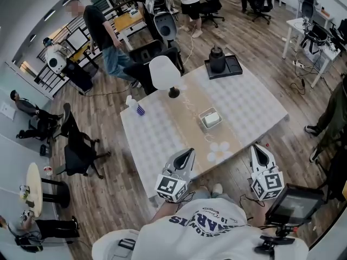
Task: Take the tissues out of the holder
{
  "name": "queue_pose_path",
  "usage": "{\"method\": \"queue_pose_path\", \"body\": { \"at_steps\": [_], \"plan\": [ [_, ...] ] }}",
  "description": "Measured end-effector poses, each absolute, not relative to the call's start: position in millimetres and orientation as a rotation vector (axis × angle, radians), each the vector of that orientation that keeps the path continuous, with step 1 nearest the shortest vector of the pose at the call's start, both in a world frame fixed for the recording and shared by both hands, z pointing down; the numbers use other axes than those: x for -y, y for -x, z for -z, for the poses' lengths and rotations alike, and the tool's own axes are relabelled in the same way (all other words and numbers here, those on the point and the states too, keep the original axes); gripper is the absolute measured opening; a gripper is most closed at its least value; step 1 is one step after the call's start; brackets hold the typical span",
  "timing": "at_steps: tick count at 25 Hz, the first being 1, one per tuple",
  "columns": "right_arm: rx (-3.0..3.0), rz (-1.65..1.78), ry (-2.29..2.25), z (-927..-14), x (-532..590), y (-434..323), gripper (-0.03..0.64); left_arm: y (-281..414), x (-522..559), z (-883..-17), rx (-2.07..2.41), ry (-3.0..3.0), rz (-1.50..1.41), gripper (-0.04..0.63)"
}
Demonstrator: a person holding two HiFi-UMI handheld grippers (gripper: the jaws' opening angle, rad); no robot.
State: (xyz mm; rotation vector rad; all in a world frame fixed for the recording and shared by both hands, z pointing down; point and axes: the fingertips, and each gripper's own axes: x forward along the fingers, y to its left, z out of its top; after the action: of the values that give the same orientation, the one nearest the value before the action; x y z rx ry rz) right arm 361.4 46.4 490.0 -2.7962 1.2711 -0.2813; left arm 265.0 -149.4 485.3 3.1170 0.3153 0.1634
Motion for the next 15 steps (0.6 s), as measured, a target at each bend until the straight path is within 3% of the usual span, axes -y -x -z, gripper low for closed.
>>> {"method": "queue_pose_path", "body": {
  "at_steps": [15],
  "plan": [
    [-1.212,0.238,2.822,-482,-24,-373,0.009,-296,181,-502,-0.368,-3.146,-0.228,0.002]
  ]
}}
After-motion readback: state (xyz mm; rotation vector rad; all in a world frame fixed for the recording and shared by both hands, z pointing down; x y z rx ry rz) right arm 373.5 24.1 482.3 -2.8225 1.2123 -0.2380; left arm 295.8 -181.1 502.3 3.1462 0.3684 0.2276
